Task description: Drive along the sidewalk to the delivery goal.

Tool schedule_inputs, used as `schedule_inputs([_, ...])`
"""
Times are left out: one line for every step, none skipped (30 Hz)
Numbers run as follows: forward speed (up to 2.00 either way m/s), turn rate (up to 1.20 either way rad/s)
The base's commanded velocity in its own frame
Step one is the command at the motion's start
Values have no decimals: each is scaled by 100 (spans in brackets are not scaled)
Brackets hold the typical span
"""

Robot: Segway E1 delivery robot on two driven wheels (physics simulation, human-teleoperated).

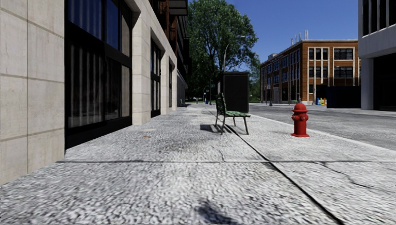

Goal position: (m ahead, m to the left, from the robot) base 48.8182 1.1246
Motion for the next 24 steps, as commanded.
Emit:
schedule_inputs([200, 0])
schedule_inputs([200, 0])
schedule_inputs([200, 0])
schedule_inputs([200, 0])
schedule_inputs([200, 0])
schedule_inputs([200, 0])
schedule_inputs([200, 0])
schedule_inputs([200, 0])
schedule_inputs([200, 0])
schedule_inputs([200, 0])
schedule_inputs([200, 0])
schedule_inputs([200, 0])
schedule_inputs([200, 0])
schedule_inputs([200, 0])
schedule_inputs([200, 0])
schedule_inputs([200, 0])
schedule_inputs([200, 0])
schedule_inputs([200, 0])
schedule_inputs([200, 0])
schedule_inputs([200, 0])
schedule_inputs([200, 0])
schedule_inputs([200, 0])
schedule_inputs([200, 0])
schedule_inputs([200, 0])
